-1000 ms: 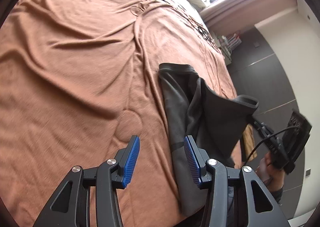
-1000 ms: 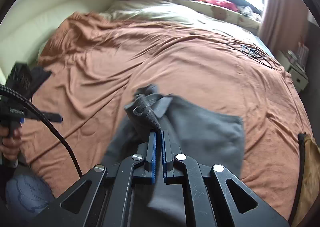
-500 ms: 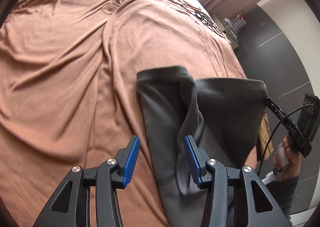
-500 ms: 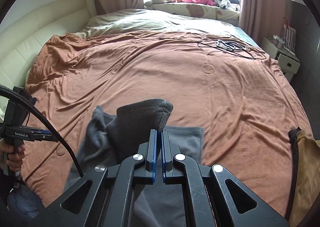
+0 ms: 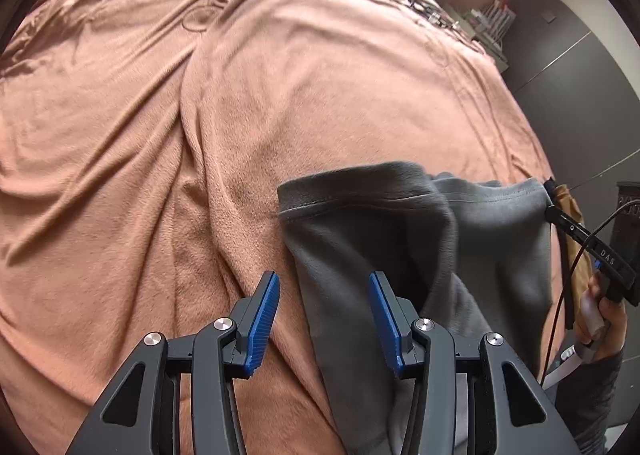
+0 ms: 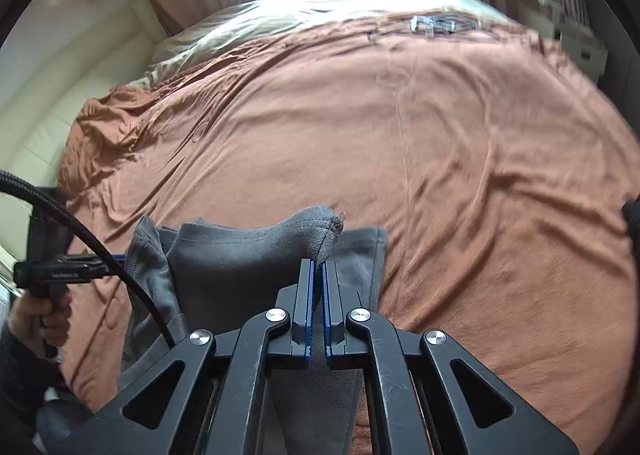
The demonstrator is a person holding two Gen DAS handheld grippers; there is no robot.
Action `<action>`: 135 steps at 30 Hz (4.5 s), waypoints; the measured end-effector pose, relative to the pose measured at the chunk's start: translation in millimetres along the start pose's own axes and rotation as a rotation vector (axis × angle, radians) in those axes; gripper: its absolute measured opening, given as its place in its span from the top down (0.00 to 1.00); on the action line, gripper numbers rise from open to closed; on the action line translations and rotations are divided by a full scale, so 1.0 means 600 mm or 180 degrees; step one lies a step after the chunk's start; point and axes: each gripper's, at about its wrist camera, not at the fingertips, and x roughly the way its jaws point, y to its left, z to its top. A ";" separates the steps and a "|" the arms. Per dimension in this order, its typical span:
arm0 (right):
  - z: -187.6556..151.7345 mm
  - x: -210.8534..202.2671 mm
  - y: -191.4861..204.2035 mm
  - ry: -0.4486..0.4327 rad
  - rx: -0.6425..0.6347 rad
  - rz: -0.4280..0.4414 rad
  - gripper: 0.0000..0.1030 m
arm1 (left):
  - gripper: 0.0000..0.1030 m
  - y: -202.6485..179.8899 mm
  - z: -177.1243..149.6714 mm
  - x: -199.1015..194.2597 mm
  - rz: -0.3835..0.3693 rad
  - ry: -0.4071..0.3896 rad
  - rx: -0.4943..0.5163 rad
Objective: Fold small clothes
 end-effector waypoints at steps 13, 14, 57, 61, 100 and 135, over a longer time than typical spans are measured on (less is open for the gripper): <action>0.014 0.068 -0.073 0.0181 0.0550 0.0508 0.47 | 0.52 -0.001 0.011 0.041 0.0162 0.0075 0.0016; 0.016 0.077 -0.071 0.0224 0.0560 0.0497 0.50 | 0.52 0.000 0.012 0.040 0.0175 0.0056 0.0010; 0.010 0.005 0.074 -0.0002 -0.0449 -0.0562 0.35 | 0.52 -0.010 -0.003 0.010 0.0186 -0.0055 -0.0045; -0.028 -0.021 0.122 0.0083 -0.0762 -0.0597 0.35 | 0.52 -0.002 -0.022 -0.006 0.0103 -0.0050 -0.0177; -0.200 0.084 0.355 0.0895 -0.2110 -0.0469 0.86 | 0.79 0.027 -0.146 -0.073 -0.0404 -0.0242 -0.0814; -0.063 0.033 0.077 0.0245 -0.0164 -0.0707 0.96 | 0.78 0.000 -0.141 -0.045 -0.0216 -0.0127 -0.0584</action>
